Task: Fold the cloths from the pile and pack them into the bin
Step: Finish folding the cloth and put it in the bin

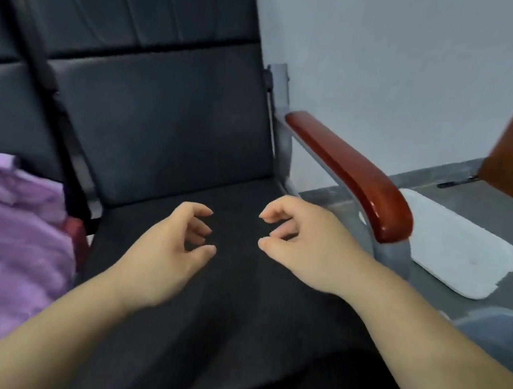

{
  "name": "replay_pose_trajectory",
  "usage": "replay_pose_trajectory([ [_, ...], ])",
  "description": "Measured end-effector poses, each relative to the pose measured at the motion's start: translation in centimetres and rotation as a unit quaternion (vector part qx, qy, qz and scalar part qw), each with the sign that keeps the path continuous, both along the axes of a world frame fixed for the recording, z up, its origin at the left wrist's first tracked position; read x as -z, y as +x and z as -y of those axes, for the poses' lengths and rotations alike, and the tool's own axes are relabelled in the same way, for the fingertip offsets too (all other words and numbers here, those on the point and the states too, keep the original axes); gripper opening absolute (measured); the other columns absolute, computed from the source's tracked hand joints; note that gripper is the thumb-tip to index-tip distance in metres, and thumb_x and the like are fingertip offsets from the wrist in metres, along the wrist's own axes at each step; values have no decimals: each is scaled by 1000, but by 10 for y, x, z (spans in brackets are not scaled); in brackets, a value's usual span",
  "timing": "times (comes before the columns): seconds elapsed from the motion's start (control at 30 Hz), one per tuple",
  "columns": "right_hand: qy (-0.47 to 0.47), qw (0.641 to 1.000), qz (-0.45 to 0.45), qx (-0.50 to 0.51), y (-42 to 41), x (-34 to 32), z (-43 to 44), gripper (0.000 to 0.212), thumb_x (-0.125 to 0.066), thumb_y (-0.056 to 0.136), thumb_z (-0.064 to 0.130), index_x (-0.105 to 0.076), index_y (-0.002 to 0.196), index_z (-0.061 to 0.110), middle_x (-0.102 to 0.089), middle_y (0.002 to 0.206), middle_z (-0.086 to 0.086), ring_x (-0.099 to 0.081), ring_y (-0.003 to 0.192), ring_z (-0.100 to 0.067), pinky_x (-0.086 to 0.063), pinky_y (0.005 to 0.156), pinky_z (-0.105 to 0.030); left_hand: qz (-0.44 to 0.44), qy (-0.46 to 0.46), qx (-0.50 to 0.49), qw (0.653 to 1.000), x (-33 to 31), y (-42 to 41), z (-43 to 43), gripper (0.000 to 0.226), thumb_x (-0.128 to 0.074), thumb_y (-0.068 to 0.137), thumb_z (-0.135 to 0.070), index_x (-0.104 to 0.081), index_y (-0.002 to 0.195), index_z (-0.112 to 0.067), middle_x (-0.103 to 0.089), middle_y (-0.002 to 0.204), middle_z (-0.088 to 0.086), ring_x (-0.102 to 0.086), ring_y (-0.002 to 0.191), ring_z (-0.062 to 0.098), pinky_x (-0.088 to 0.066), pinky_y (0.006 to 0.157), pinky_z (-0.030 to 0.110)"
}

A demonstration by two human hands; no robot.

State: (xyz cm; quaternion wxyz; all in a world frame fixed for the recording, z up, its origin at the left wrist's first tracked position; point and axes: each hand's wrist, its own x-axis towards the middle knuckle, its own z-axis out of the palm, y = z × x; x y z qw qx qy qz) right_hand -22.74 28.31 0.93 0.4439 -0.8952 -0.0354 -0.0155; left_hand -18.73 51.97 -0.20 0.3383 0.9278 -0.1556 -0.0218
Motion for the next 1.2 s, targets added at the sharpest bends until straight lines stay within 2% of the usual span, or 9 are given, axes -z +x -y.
replay_pose_trajectory([
  [0.1, -20, 998, 6, -67, 36, -10, -65, 33, -71, 91, 36, -60, 120, 45, -60, 120, 27, -63, 101, 5, -56, 85, -25, 21, 15, -49, 998, -5, 4, -64, 54, -69, 93, -21, -45, 139, -34, -58, 115, -21, -60, 107, -1, -47, 90, 21],
  [0.23, -34, 987, -3, -160, 72, -11, -180, 28, -69, 93, 33, -62, 120, 40, -62, 118, 22, -64, 99, 1, -52, 82, -23, 54, 25, -155, 986, -14, -4, -175, 40, -69, 91, -18, -56, 126, -33, -63, 113, -15, -59, 101, 0, -47, 91, 23],
  [0.43, -39, 980, -11, -197, 123, -6, -330, 18, -74, 89, 28, -68, 105, 31, -67, 111, 14, -66, 101, -10, -55, 90, -31, 112, 55, -342, 931, -25, -8, -318, 42, -72, 90, -23, -60, 130, -25, -64, 121, -6, -61, 104, 14, -45, 90, 29],
  [0.57, -53, 974, -42, -216, 153, -2, -404, 45, -71, 92, 36, -61, 135, 27, -60, 133, 8, -61, 109, -14, -50, 79, -27, 106, 134, -424, 890, -23, -5, -364, 50, -72, 88, -33, -59, 135, -27, -55, 138, 1, -50, 127, 26, -46, 100, 42],
  [0.7, -88, 973, -90, -195, 177, 2, -459, 65, -60, 96, 39, -39, 155, 22, -52, 146, -2, -58, 107, -22, -46, 81, -32, 49, 193, -469, 860, -14, -1, -379, 54, -69, 88, -41, -54, 139, -31, -49, 136, 4, -48, 120, 33, -45, 94, 46],
  [0.77, -119, 970, -95, -190, 188, 9, -474, 53, -58, 98, 36, -48, 147, 18, -59, 137, -6, -61, 106, -26, -49, 82, -33, 58, 190, -493, 847, -12, 1, -386, 43, -68, 88, -32, -59, 129, -22, -50, 120, 7, -51, 103, 34, -44, 79, 41],
  [0.9, -169, 966, -60, -188, 203, 20, -482, 22, -64, 99, 31, -73, 92, 12, -74, 97, -10, -66, 87, -26, -56, 82, -37, 51, 129, -538, 832, -19, 3, -393, 26, -61, 90, -10, -61, 115, -7, -45, 97, 4, -41, 78, 24, -23, 50, 27],
  [1.07, -108, 979, -8, -171, 196, -3, -467, 11, -73, 90, 23, -74, 79, 23, -72, 87, 8, -67, 87, -17, -51, 70, -28, 43, 151, -546, 823, -22, 5, -393, 9, -54, 88, -10, -59, 80, -10, -57, 76, 5, -44, 61, 21, -29, 48, 28],
  [1.2, 49, 981, 19, -188, 182, -39, -449, 13, -80, 85, 17, -73, 74, 18, -66, 72, 9, -59, 73, -11, -47, 69, -26, 110, 122, -540, 826, -27, 0, -382, 10, -57, 89, -18, -66, 86, -16, -61, 81, 2, -54, 76, 27, -38, 58, 32],
])
